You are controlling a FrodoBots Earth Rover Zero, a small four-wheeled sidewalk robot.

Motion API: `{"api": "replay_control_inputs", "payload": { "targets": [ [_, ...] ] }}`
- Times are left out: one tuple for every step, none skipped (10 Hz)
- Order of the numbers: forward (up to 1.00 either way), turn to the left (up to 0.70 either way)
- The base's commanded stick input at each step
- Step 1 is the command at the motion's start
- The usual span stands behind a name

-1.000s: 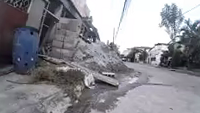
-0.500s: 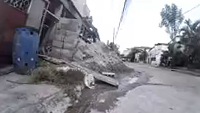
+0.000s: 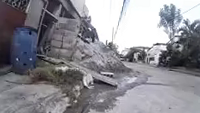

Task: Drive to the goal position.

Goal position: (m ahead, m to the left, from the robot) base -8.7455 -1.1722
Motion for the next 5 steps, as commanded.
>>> {"api": "replay_control_inputs", "payload": {
  "targets": [
    [0.0, -0.7],
    [0.0, -0.7],
    [0.0, -0.7],
    [0.0, -0.7],
    [0.0, -0.7]
  ]
}}
